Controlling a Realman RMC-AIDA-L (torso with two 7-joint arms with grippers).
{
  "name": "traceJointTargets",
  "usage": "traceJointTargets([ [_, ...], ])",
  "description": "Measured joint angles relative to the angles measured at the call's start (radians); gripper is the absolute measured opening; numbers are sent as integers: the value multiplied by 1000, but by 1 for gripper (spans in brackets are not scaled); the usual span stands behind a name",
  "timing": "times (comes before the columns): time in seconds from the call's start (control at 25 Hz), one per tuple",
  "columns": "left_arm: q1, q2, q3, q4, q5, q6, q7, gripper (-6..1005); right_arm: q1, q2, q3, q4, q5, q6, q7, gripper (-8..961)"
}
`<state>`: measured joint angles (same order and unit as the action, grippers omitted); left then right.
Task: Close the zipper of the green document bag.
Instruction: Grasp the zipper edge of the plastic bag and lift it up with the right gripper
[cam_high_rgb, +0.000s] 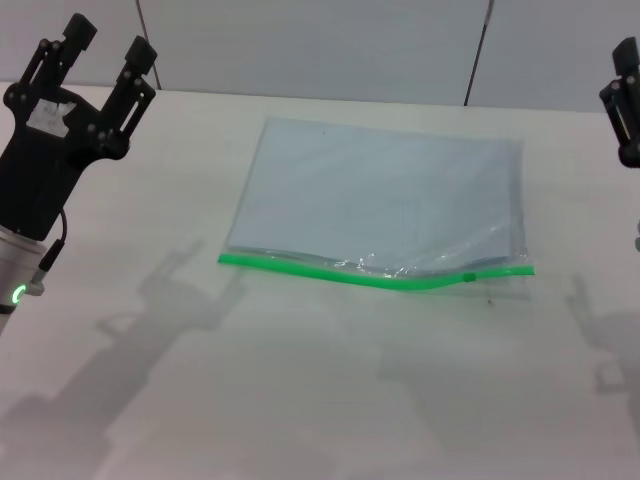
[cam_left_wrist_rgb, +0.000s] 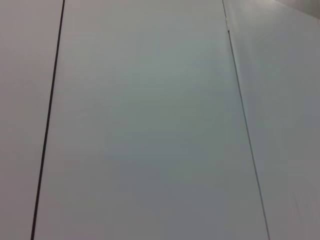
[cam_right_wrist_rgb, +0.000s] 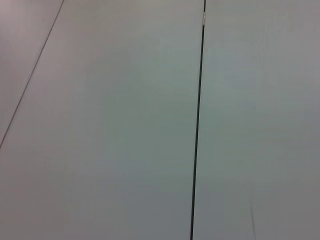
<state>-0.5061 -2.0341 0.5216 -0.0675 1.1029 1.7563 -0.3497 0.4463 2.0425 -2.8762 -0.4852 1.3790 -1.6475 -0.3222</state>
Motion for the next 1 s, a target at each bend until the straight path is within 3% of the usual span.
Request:
traceJointTargets([
  [0.6, -1, 1, 0, 0, -2, 0, 0, 678, 6, -1, 0, 34, 2, 20, -38, 821],
  [1.0, 6, 4, -11, 0, -7, 0, 0, 680, -12, 2, 1, 56, 23, 201, -481, 820],
])
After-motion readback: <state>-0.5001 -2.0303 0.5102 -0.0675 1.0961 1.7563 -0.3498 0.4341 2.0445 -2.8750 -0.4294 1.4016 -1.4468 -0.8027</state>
